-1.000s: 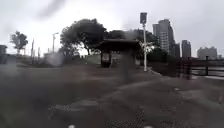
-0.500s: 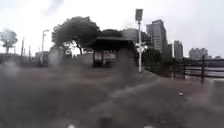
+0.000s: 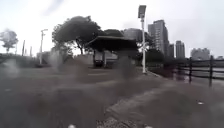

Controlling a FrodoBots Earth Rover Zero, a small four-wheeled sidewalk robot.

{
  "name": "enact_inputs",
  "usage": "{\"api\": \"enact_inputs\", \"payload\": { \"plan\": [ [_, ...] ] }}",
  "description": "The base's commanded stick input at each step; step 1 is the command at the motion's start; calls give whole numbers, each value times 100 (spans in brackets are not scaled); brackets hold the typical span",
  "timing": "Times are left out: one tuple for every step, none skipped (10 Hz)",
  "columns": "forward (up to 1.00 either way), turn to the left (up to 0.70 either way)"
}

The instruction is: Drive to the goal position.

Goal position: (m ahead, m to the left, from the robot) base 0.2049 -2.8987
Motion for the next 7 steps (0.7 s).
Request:
{"api": "enact_inputs", "payload": {
  "plan": [
    [100,0],
    [100,0],
    [100,0],
    [100,0],
    [100,0],
    [100,0],
    [100,0]
  ]
}}
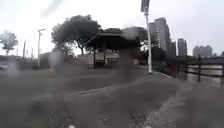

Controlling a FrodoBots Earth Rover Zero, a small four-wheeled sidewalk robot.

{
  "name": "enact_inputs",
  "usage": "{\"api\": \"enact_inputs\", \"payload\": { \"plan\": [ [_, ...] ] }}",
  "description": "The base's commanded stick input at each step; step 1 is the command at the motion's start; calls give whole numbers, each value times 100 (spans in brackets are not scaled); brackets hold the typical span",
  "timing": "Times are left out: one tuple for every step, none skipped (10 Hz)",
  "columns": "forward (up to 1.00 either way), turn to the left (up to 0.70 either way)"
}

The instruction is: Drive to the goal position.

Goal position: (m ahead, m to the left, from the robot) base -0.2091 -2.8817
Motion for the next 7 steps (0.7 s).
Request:
{"api": "enact_inputs", "payload": {
  "plan": [
    [100,0],
    [100,0],
    [100,-11],
    [100,-26],
    [100,-37],
    [100,-39],
    [100,-39]
  ]
}}
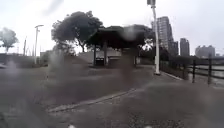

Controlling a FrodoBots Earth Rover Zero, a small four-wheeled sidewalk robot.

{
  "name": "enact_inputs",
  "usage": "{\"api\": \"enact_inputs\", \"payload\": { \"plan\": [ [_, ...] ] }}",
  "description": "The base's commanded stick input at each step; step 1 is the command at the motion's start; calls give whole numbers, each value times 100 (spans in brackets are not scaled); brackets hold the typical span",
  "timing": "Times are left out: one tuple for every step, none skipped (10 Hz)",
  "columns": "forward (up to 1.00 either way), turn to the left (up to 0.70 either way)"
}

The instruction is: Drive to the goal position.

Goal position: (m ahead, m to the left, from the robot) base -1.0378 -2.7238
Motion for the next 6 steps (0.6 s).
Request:
{"api": "enact_inputs", "payload": {
  "plan": [
    [100,-39],
    [100,-39],
    [100,-39],
    [100,-39],
    [100,-40],
    [100,-40]
  ]
}}
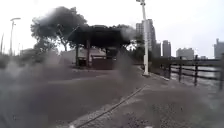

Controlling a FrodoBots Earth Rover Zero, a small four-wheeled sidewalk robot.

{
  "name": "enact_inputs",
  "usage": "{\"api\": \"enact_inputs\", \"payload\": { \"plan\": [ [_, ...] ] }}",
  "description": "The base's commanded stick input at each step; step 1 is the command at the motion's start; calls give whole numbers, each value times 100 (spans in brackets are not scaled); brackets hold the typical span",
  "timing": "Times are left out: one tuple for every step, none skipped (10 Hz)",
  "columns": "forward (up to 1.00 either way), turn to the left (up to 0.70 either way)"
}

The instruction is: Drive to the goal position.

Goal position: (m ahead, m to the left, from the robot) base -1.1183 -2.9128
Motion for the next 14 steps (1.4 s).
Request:
{"api": "enact_inputs", "payload": {
  "plan": [
    [100,-40],
    [100,-32],
    [100,0],
    [100,0],
    [100,0],
    [100,0],
    [100,0],
    [100,0],
    [100,0],
    [100,0],
    [100,0],
    [100,11],
    [100,29],
    [100,37]
  ]
}}
